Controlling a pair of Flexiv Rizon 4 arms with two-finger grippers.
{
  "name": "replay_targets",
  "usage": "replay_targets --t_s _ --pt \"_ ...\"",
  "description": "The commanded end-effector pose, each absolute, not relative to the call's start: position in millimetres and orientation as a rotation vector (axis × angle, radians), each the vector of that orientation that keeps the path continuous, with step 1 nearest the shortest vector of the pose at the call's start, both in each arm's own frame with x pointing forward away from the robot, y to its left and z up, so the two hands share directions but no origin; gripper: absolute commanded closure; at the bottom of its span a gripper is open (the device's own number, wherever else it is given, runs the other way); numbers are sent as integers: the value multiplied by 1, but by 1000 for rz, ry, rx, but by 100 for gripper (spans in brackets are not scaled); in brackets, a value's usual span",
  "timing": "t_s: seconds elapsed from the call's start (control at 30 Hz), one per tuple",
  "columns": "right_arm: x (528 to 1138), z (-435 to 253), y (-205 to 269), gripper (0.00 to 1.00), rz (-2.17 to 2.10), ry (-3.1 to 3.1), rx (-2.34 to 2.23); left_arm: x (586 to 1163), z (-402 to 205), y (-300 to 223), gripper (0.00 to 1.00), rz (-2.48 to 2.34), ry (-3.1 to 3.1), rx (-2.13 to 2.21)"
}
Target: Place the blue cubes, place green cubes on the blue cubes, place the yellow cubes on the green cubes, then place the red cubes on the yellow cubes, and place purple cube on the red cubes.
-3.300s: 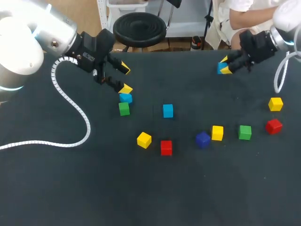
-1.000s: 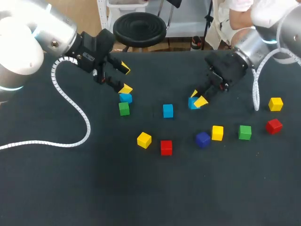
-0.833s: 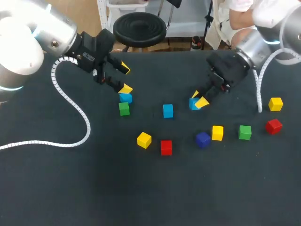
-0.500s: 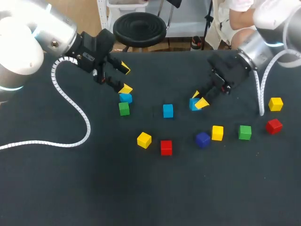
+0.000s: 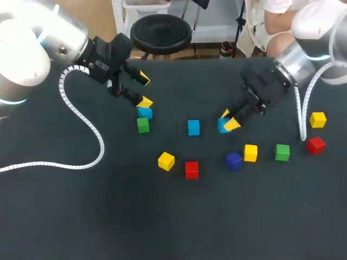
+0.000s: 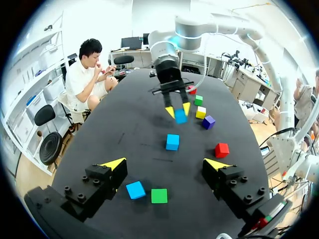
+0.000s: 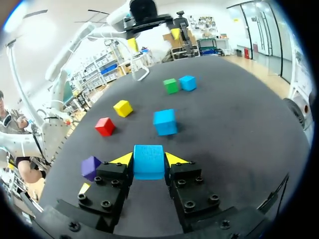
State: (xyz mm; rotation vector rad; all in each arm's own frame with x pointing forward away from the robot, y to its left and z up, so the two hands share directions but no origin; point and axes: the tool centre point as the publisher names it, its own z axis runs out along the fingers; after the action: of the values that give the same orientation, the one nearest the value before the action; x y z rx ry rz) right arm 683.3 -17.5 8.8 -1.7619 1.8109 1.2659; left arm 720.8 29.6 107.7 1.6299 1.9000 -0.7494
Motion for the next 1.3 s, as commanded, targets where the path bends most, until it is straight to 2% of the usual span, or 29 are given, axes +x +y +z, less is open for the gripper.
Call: replay_targets --t_s 0.03,0.33,0.73,1.3 --pt "656 13 -10 100 1026 1894 -1657 720 107 31 0 -749 1897 1630" --pt "624 28 -9 100 843 1974 -1596 720 107 31 0 -749 1897 1630" --pt "631 35 -7 100 562 1860 -1641 720 107 31 0 -749 1897 1630" --pt "659 11 0 100 769 1792 -1596 720 107 31 0 -749 1897 1630"
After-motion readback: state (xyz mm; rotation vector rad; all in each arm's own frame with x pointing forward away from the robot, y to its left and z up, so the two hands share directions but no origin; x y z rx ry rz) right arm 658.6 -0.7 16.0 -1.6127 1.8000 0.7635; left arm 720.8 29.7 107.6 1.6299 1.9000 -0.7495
